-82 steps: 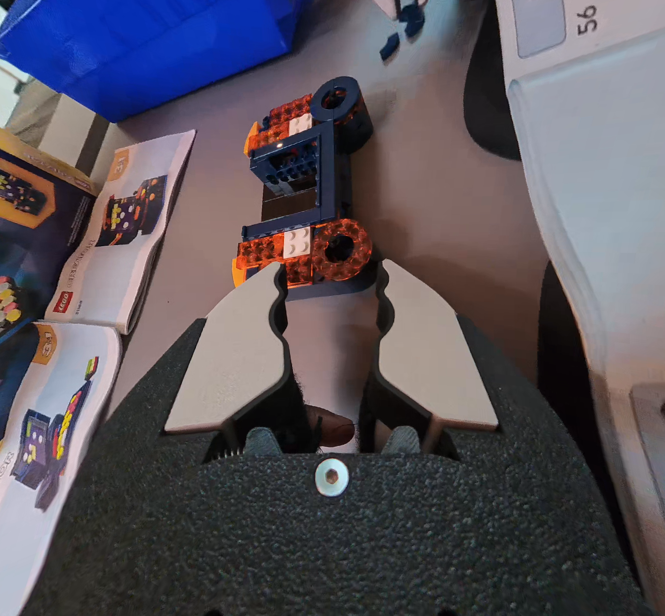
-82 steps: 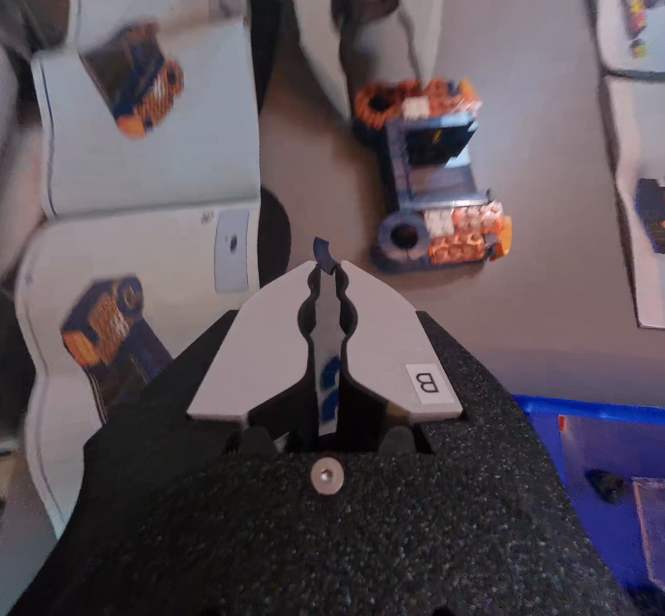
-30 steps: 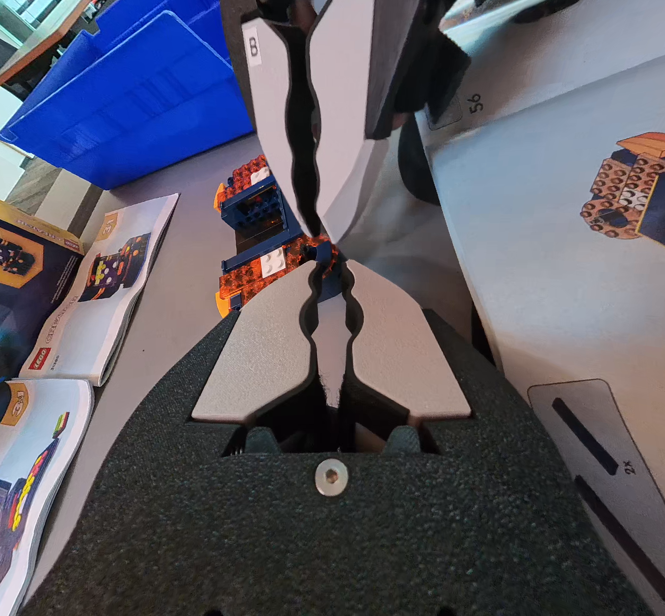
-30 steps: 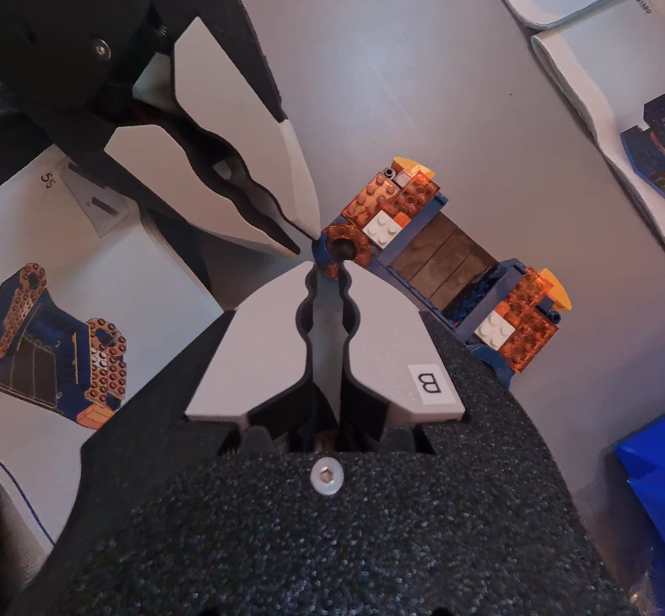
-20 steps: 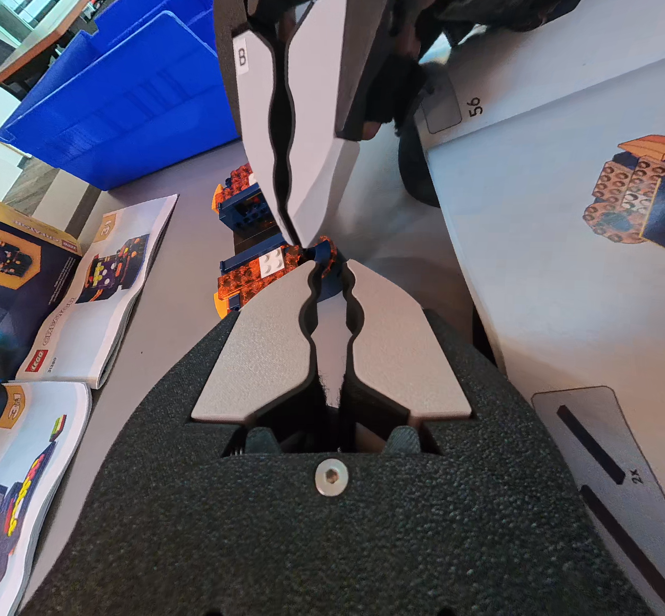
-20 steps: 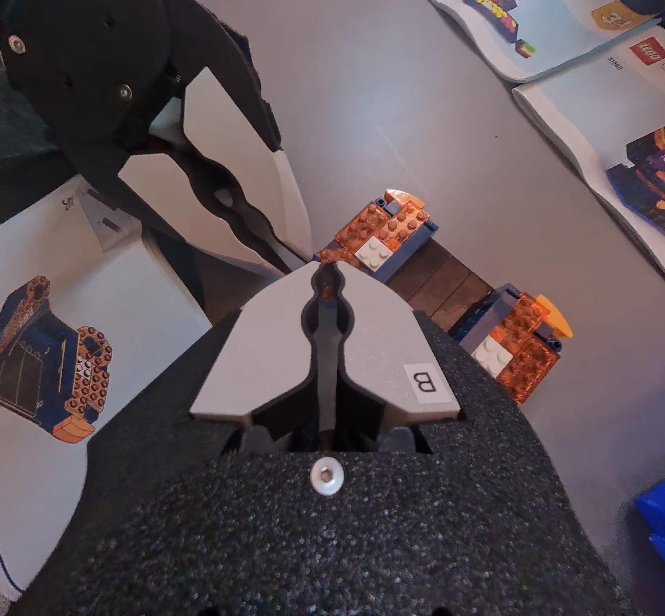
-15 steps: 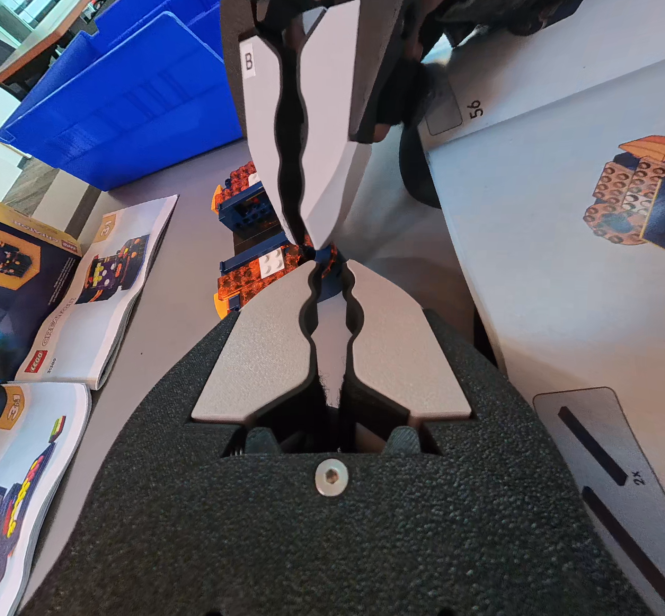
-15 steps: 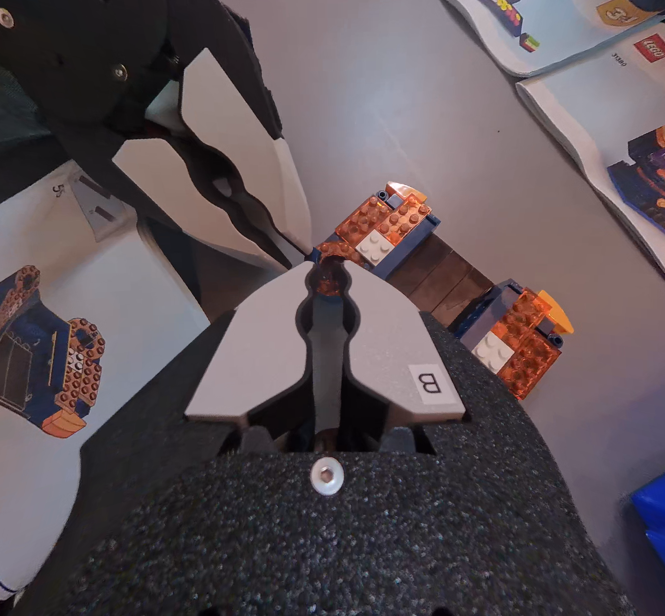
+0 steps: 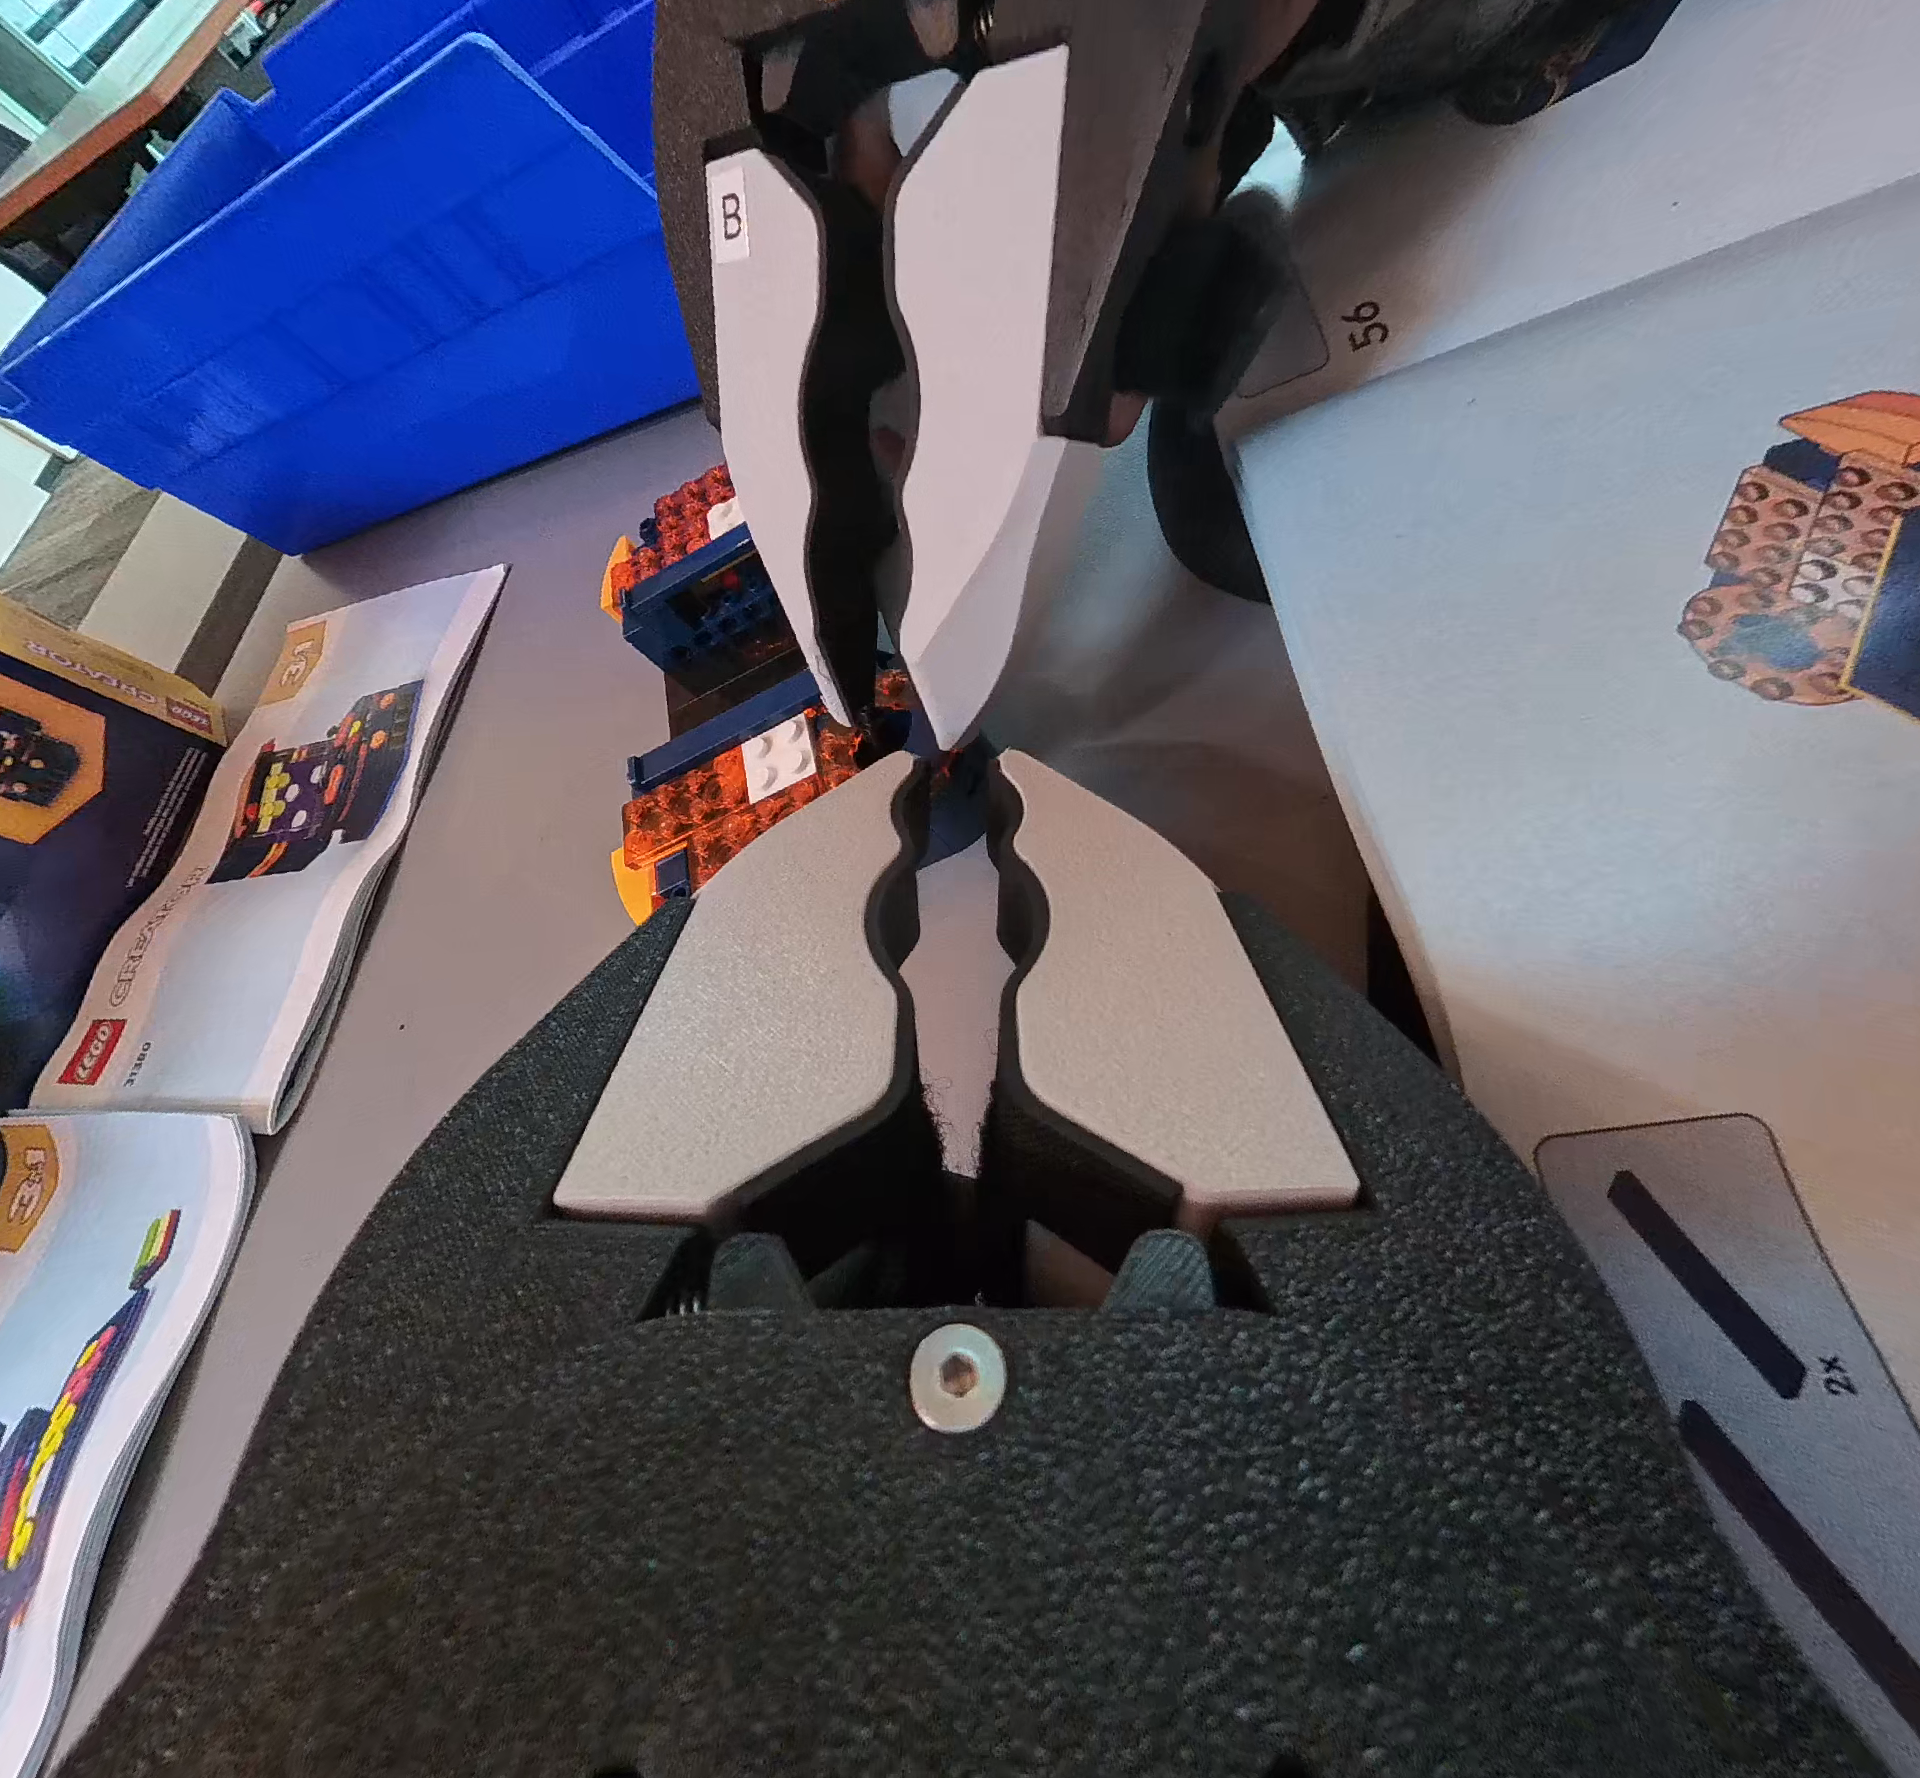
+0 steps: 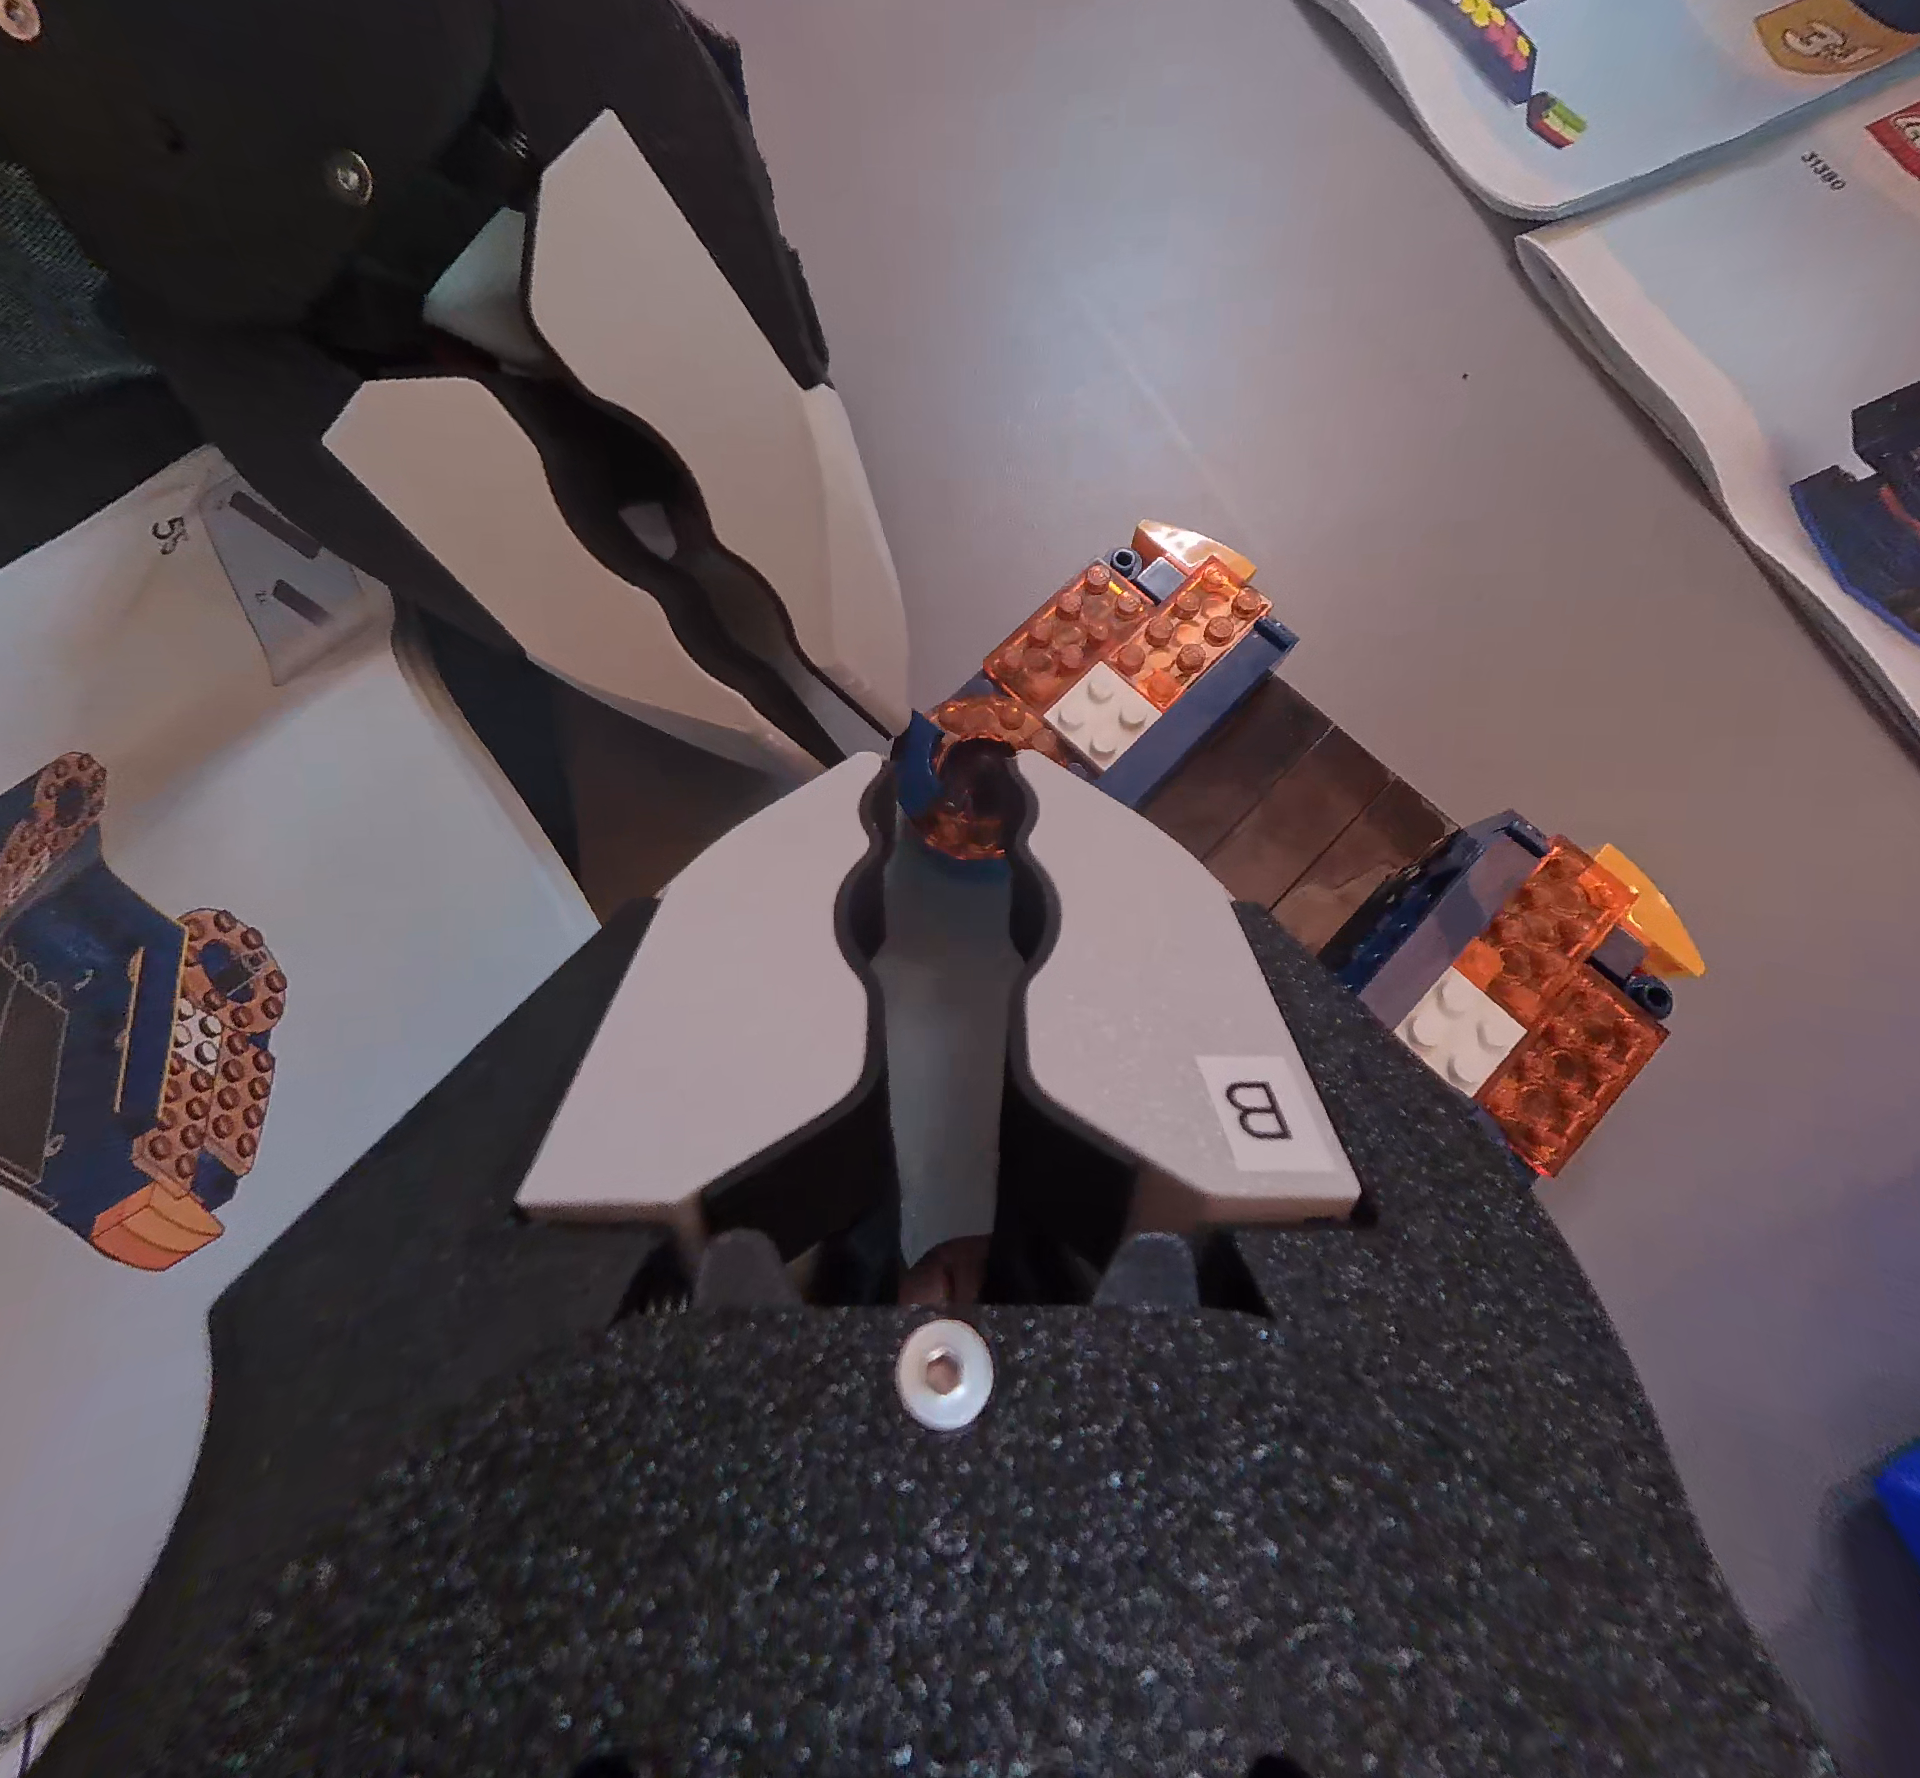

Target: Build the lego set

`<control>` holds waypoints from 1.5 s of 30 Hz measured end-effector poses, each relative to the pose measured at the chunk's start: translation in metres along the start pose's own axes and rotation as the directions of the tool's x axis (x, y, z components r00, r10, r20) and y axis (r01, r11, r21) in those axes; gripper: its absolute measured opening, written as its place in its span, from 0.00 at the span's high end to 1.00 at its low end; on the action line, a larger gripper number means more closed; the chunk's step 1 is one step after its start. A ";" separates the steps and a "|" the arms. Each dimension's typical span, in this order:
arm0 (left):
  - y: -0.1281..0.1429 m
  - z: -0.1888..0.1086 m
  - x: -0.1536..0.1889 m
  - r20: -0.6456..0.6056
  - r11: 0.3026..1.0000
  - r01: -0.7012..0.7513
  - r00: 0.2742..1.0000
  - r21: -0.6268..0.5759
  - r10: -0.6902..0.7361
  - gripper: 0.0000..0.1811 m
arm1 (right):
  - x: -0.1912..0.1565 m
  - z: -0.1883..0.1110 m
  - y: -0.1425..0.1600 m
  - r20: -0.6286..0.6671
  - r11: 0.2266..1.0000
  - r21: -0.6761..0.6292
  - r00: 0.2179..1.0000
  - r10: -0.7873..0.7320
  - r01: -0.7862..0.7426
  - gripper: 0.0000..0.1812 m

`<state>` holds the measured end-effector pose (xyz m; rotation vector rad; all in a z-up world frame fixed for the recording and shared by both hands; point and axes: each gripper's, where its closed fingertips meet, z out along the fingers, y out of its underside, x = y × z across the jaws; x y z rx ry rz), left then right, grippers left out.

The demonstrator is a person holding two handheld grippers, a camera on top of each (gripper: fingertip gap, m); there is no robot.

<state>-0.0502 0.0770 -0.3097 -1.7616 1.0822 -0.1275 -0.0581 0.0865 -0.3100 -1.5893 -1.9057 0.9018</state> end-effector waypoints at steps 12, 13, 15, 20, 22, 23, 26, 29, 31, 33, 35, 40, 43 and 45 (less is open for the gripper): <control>0.000 0.000 0.000 -0.003 1.000 0.002 1.000 0.003 -0.002 0.95 | 0.000 0.001 0.000 -0.003 1.000 0.009 1.000 -0.016 0.016 0.90; 0.000 0.000 0.000 -0.007 1.000 0.001 1.000 0.002 -0.001 0.95 | 0.000 0.001 0.000 -0.003 1.000 0.010 1.000 -0.015 0.015 0.90; 0.009 0.003 0.004 -0.032 0.998 -0.013 0.999 -0.058 0.011 0.96 | 0.000 0.001 0.000 -0.004 1.000 0.010 1.000 -0.016 0.016 0.90; 0.010 0.005 0.006 -0.024 0.996 -0.052 0.998 -0.073 0.051 0.95 | 0.000 0.001 0.000 -0.002 1.000 0.010 1.000 -0.014 0.014 0.90; 0.007 0.002 0.003 -0.026 0.999 -0.011 1.000 -0.045 0.010 0.95 | 0.000 0.001 0.000 -0.003 1.000 0.010 1.000 -0.015 0.015 0.90; 0.006 0.000 0.001 -0.026 0.999 0.005 1.000 -0.032 -0.005 0.95 | 0.000 0.001 0.000 -0.003 1.000 0.010 1.000 -0.015 0.016 0.90; 0.004 -0.003 -0.003 -0.013 0.999 0.031 0.999 -0.005 -0.031 0.95 | 0.000 0.001 0.000 -0.001 1.000 0.009 1.000 -0.014 0.014 0.90; 0.005 -0.004 -0.003 -0.014 0.999 0.035 0.999 -0.007 -0.035 0.95 | 0.000 0.001 0.000 -0.006 1.000 0.010 1.000 -0.019 0.019 0.90; 0.006 -0.003 -0.003 -0.015 0.999 0.029 0.999 -0.013 -0.029 0.95 | 0.000 0.001 0.000 -0.004 1.000 0.012 1.000 -0.016 0.016 0.90; 0.006 -0.003 -0.003 -0.012 1.000 0.027 1.000 -0.013 -0.027 0.94 | 0.000 0.000 0.000 -0.002 1.000 0.012 1.000 -0.016 0.016 0.90; 0.005 -0.004 -0.005 -0.004 0.999 0.035 0.999 -0.003 -0.035 0.94 | 0.001 0.000 0.000 -0.001 1.000 0.009 1.000 -0.018 0.018 0.90; 0.004 -0.009 -0.011 0.015 0.998 0.063 0.998 0.019 -0.063 0.95 | 0.003 -0.008 -0.009 0.004 0.998 0.070 1.000 -0.004 0.004 0.90; 0.004 -0.008 -0.011 0.017 0.998 0.063 0.998 0.017 -0.064 0.95 | 0.010 -0.011 -0.008 -0.023 0.997 0.081 1.000 -0.003 0.005 0.90; 0.005 -0.008 -0.010 0.015 0.998 0.054 0.998 0.010 -0.054 0.95 | 0.010 -0.010 -0.006 -0.017 0.997 0.078 1.000 -0.022 0.024 0.90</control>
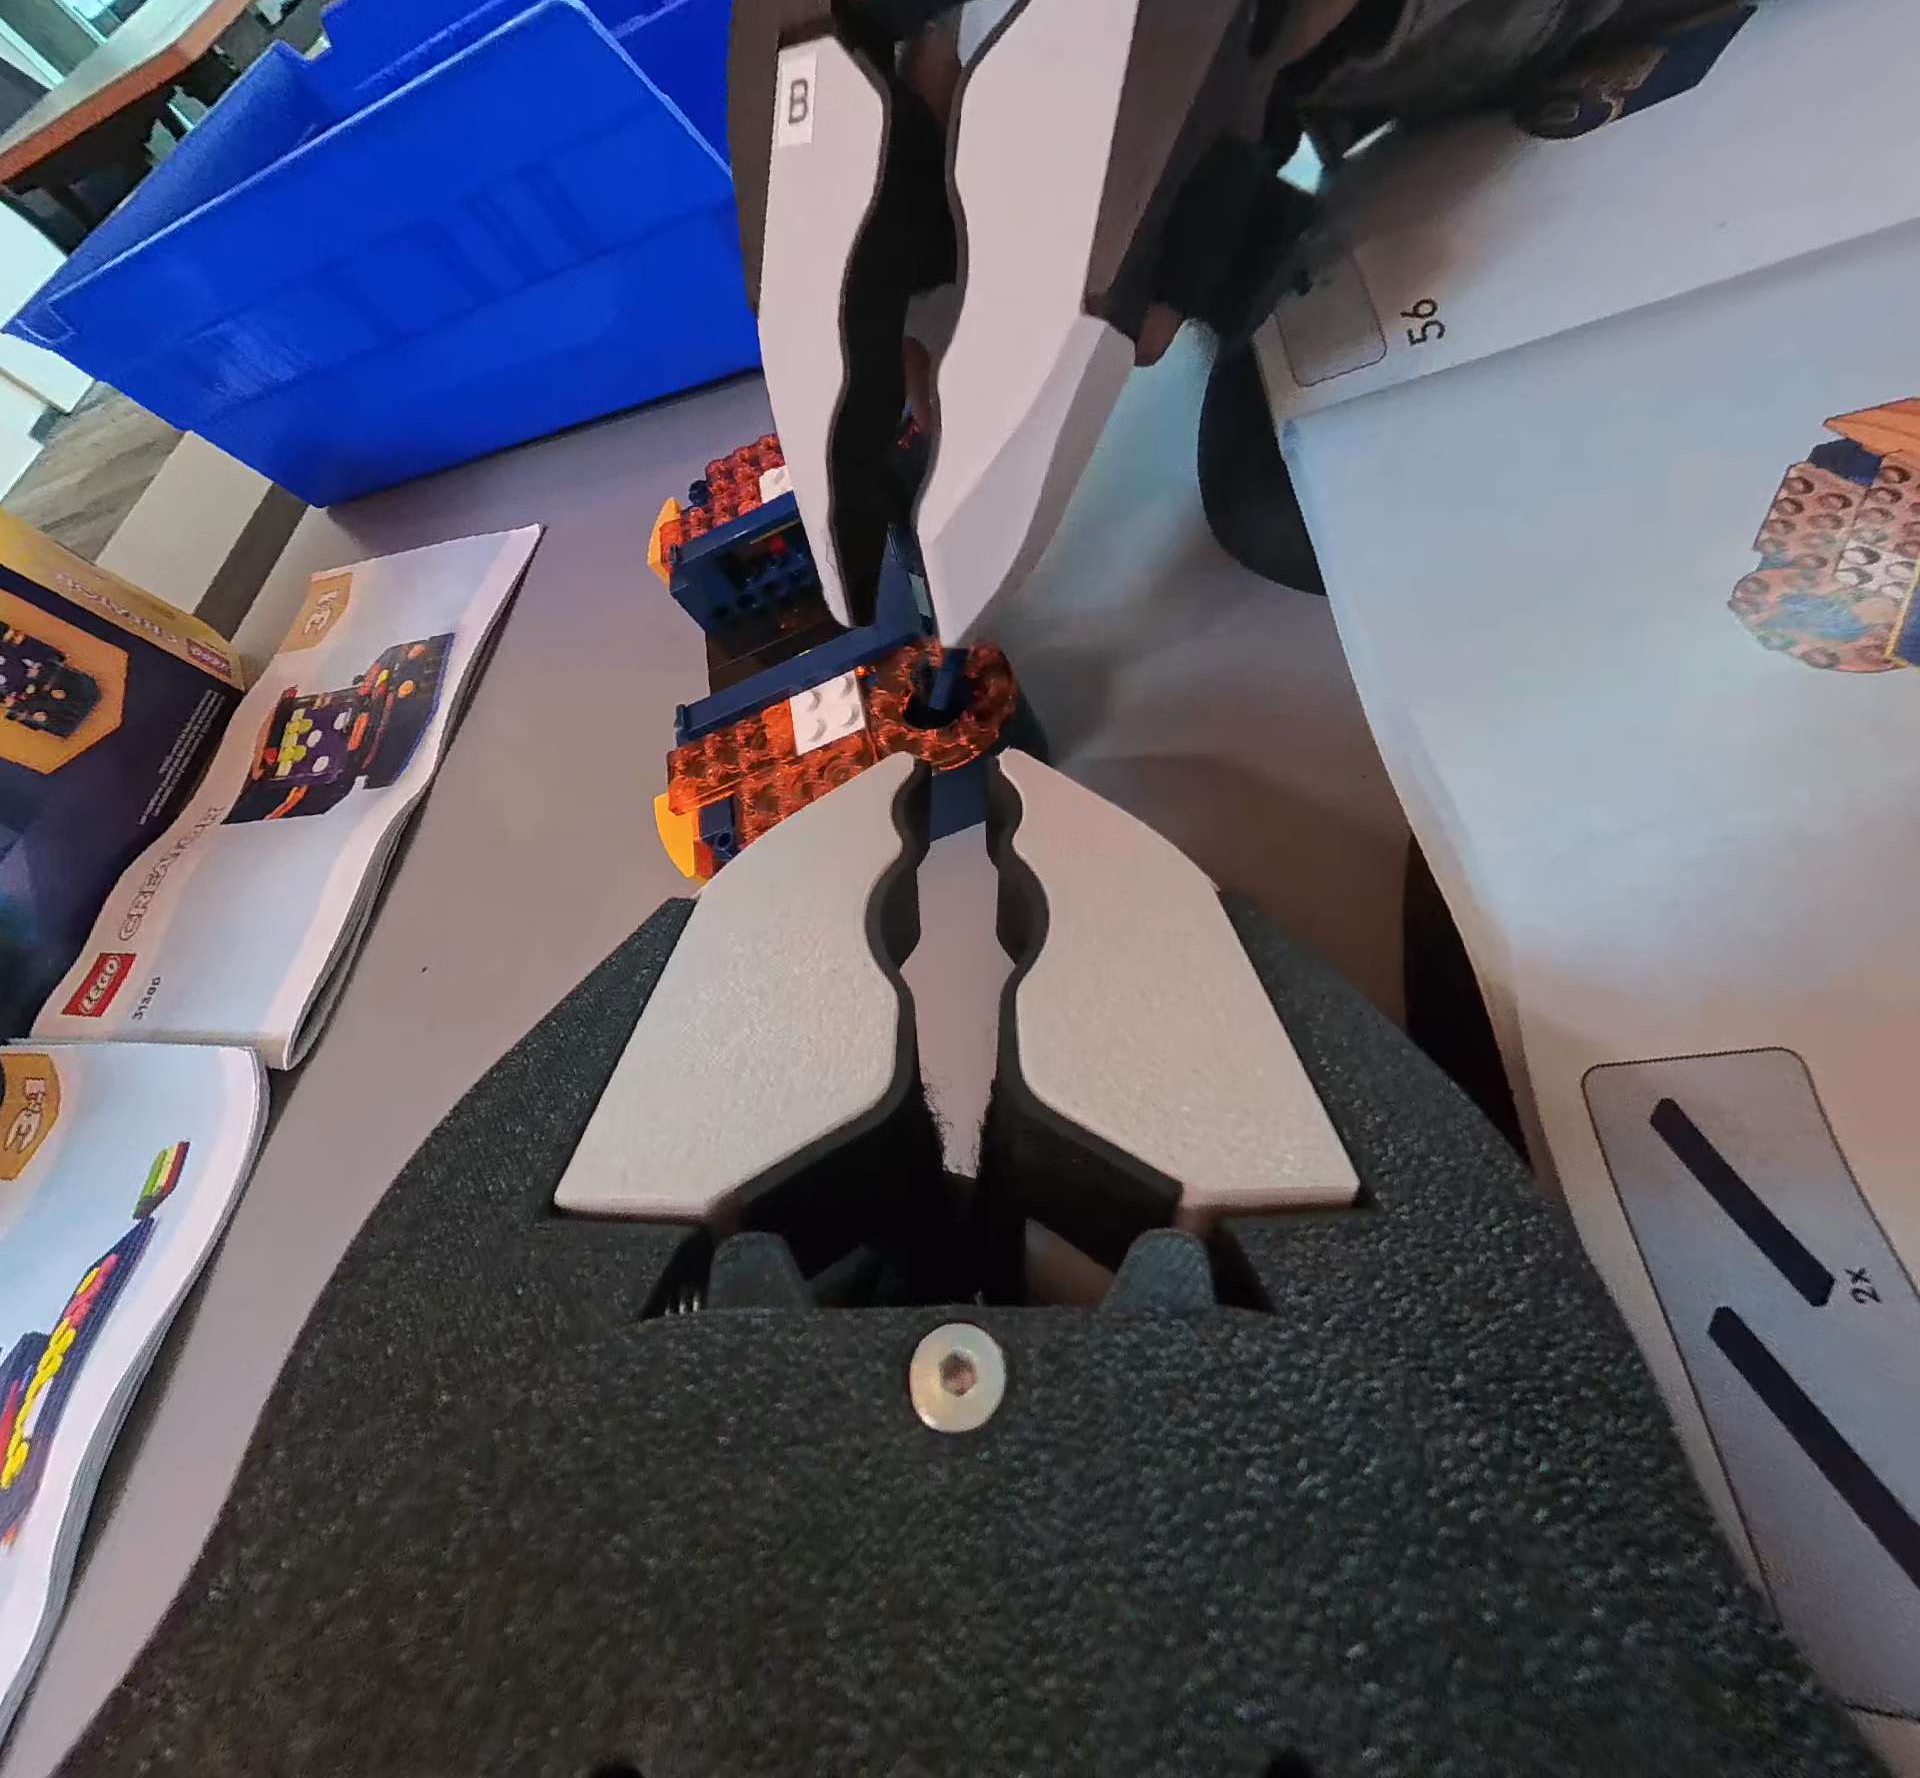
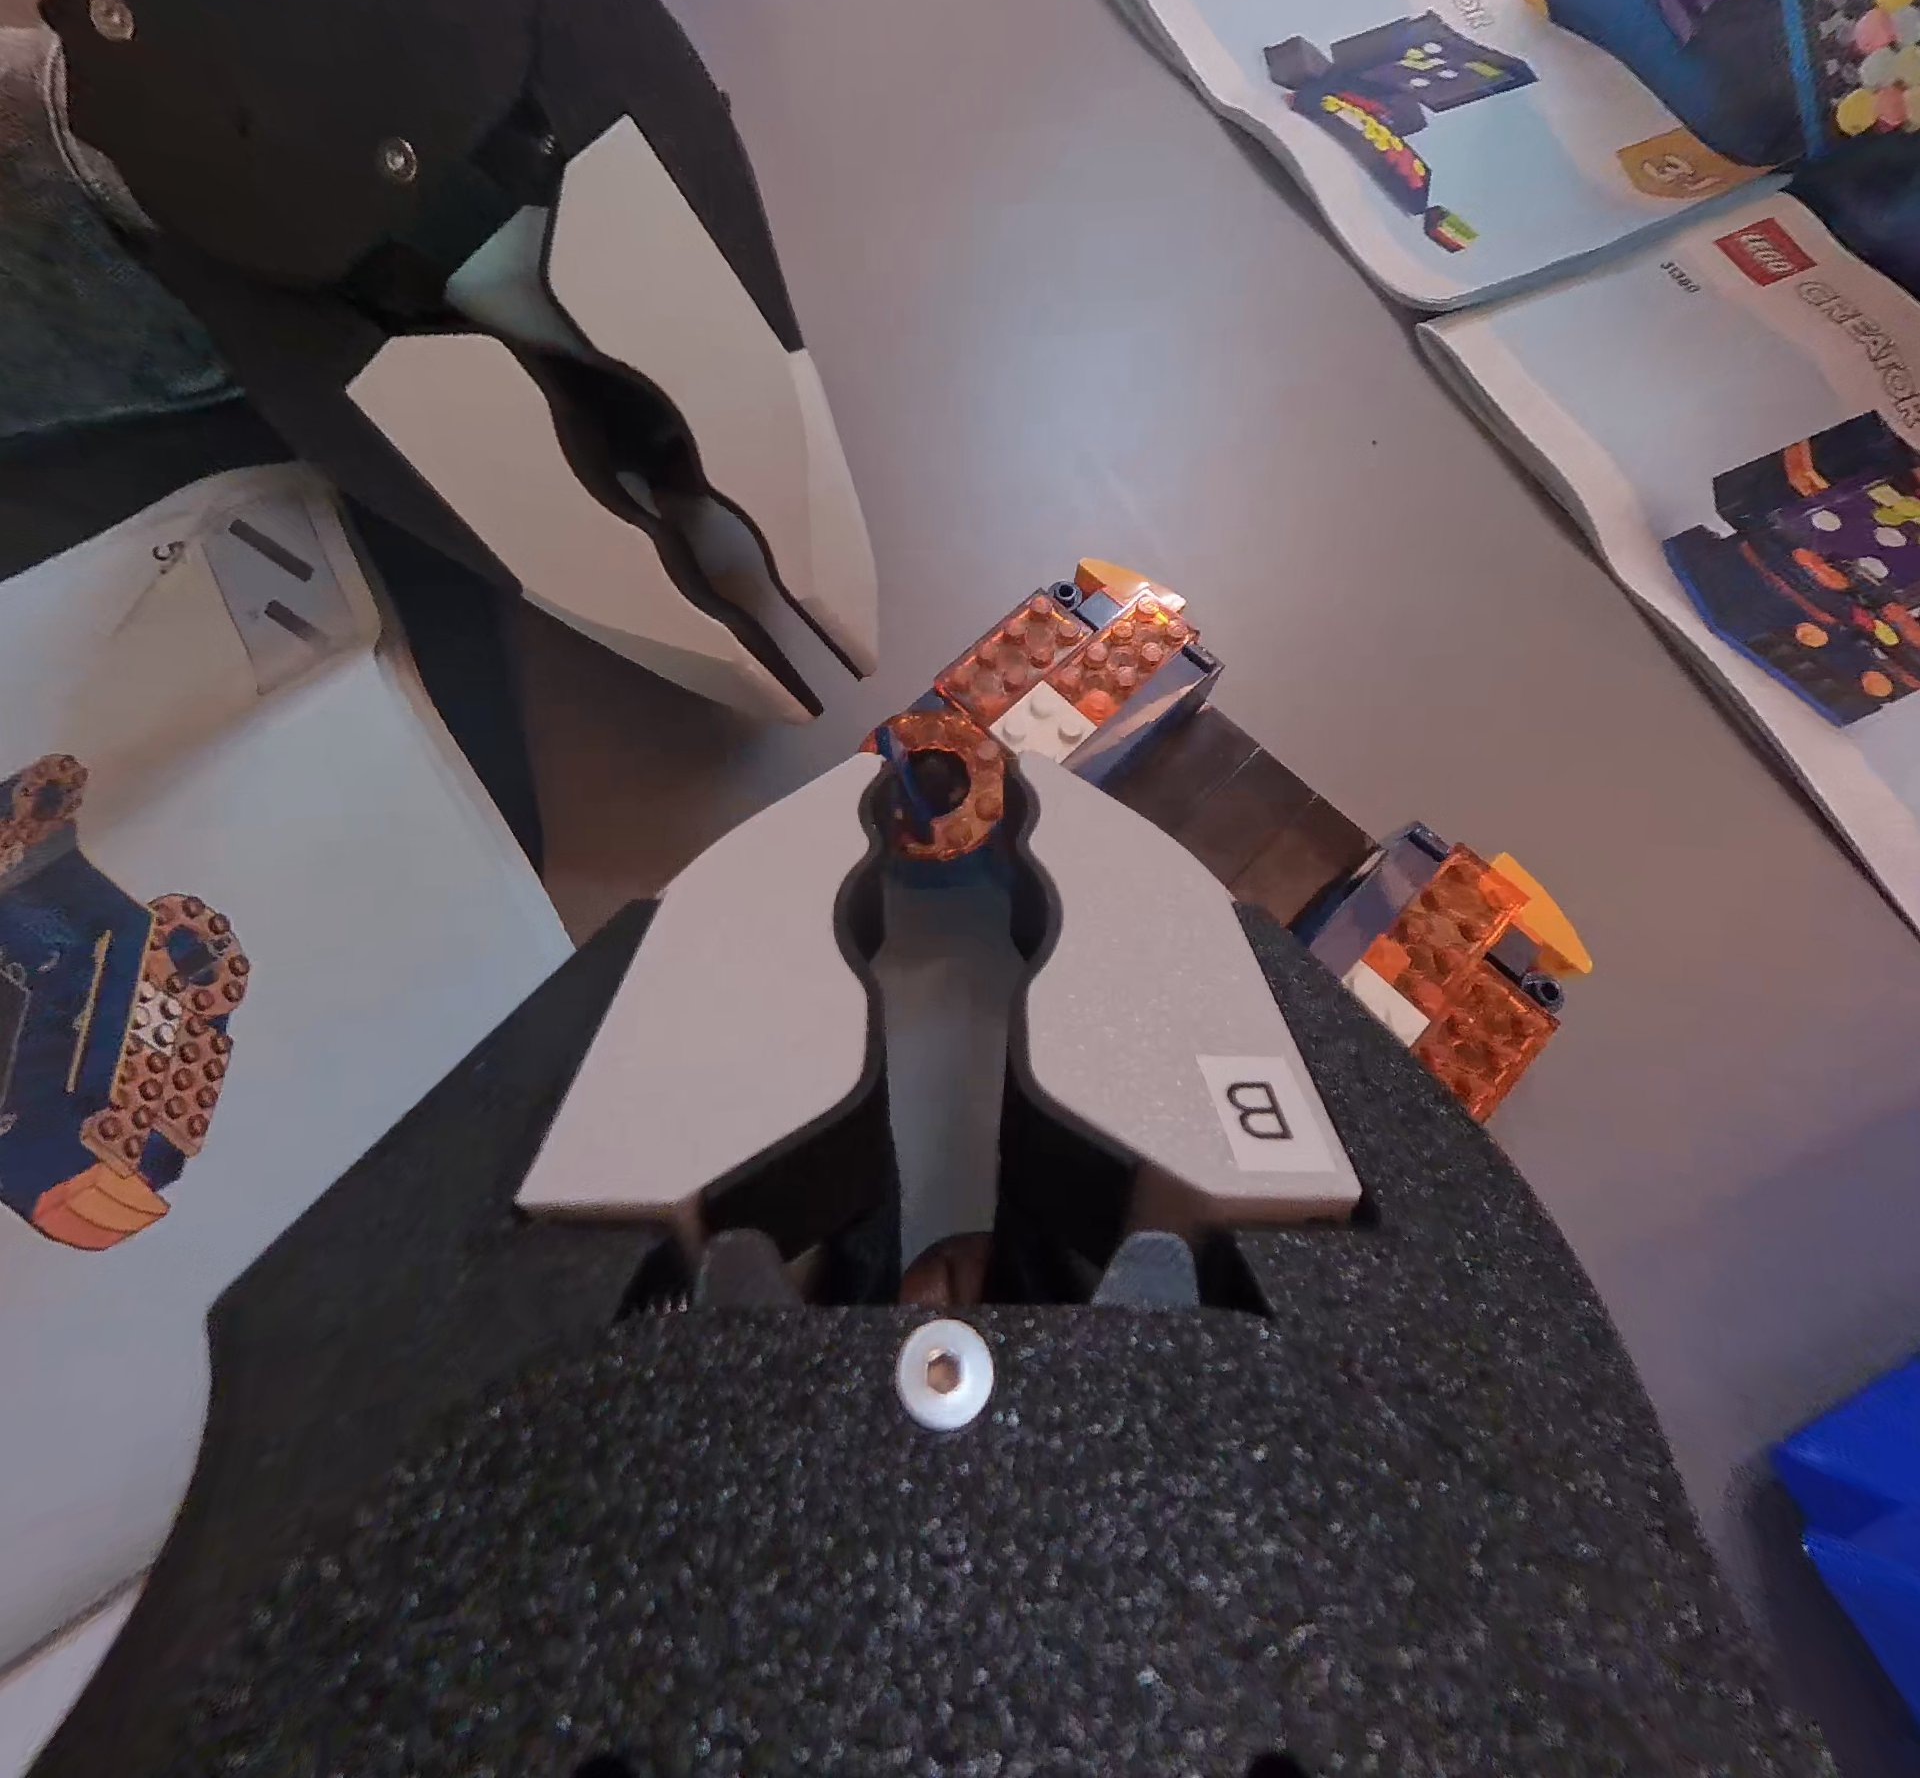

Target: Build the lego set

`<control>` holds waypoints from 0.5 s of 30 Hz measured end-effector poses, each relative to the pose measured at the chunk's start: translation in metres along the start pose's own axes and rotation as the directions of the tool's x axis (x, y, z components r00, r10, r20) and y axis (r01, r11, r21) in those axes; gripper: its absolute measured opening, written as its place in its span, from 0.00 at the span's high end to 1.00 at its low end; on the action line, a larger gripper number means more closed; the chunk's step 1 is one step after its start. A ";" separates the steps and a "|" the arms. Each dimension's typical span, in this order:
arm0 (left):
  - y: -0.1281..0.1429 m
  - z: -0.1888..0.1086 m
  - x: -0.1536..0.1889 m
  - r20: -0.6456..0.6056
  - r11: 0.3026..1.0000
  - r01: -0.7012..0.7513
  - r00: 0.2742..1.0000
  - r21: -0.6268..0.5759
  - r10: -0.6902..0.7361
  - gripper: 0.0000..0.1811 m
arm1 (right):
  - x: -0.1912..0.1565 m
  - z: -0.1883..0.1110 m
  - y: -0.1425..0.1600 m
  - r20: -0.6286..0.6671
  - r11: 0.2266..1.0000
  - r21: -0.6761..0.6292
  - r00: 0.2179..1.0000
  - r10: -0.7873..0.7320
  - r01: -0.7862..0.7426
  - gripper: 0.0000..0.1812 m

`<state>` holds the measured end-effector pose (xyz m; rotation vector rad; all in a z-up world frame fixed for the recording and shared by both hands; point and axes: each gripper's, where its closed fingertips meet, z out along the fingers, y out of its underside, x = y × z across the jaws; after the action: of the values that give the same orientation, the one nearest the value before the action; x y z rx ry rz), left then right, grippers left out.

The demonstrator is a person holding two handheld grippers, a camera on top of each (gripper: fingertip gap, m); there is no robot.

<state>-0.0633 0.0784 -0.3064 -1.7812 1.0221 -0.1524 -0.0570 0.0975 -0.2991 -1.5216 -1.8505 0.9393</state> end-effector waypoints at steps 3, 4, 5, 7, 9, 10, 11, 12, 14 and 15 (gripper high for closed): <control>-0.001 0.001 0.000 0.006 1.000 -0.017 1.000 0.007 0.017 0.95 | 0.000 0.002 0.002 -0.007 0.999 -0.008 0.999 -0.049 0.049 0.90; -0.002 0.001 0.000 0.007 1.000 -0.020 1.000 0.010 0.020 0.95 | -0.002 0.003 0.003 0.011 0.999 -0.010 0.999 -0.046 0.047 0.90; -0.002 0.001 0.001 0.008 1.000 -0.022 1.000 0.008 0.022 0.95 | -0.004 0.004 0.005 0.021 0.999 -0.019 0.999 -0.043 0.043 0.90; -0.001 0.002 0.001 0.007 1.000 -0.026 1.000 0.000 0.026 0.95 | -0.004 0.005 0.006 0.015 0.998 -0.028 0.999 -0.052 0.052 0.91; 0.000 0.003 0.001 0.009 0.999 -0.035 0.999 -0.008 0.035 0.95 | -0.005 0.004 0.007 0.009 0.997 -0.029 0.997 -0.073 0.073 0.92; 0.000 0.003 0.002 0.010 0.999 -0.042 0.999 -0.011 0.042 0.95 | -0.005 0.004 0.007 0.002 0.996 -0.032 0.996 -0.088 0.088 0.93; 0.001 0.003 0.002 0.011 0.999 -0.047 0.999 -0.013 0.047 0.95 | -0.006 0.004 0.008 -0.003 0.994 -0.035 0.995 -0.102 0.102 0.94; 0.001 0.004 0.002 0.011 0.999 -0.050 0.999 -0.016 0.050 0.95 | -0.007 0.003 0.008 -0.005 0.993 -0.036 0.993 -0.114 0.114 0.93; 0.001 0.004 0.002 0.011 0.999 -0.051 0.999 -0.016 0.051 0.95 | -0.009 0.002 0.008 0.000 0.991 -0.030 0.992 -0.129 0.129 0.93; 0.001 0.004 0.002 0.013 0.999 -0.050 0.999 -0.015 0.051 0.95 | -0.008 0.002 0.008 -0.003 0.991 -0.030 0.991 -0.130 0.130 0.94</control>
<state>-0.0605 0.0793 -0.3095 -1.7654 1.0599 -0.1017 -0.0521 0.0901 -0.3064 -1.3999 -1.9425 0.8510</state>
